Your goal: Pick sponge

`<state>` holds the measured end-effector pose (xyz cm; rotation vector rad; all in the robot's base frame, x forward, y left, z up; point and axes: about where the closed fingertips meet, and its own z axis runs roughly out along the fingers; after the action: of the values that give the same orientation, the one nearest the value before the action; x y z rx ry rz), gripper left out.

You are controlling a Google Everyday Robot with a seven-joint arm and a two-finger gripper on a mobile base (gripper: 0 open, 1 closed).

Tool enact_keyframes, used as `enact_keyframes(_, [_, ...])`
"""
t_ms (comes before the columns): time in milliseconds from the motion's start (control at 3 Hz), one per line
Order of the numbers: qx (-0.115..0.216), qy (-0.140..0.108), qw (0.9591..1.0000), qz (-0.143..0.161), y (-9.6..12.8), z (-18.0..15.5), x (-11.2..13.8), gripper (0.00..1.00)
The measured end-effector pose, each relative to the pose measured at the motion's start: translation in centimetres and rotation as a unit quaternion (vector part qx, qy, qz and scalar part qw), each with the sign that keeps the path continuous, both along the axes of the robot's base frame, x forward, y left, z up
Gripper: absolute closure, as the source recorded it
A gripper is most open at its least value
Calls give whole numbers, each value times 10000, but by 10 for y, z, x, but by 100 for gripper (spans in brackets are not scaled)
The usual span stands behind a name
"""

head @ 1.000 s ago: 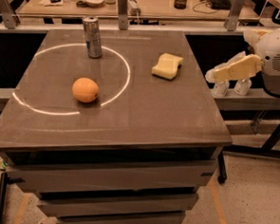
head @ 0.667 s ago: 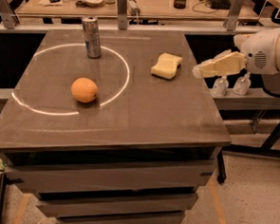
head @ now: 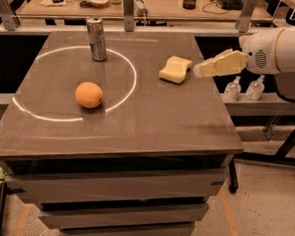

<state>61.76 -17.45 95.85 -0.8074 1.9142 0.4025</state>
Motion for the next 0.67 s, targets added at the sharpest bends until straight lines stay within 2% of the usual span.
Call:
enact_keyframes(333, [-43,-66,9998,-197,3,-7,4,0])
enact_keyframes(667, [-47,-284,9990,-337,11,-27,15,0])
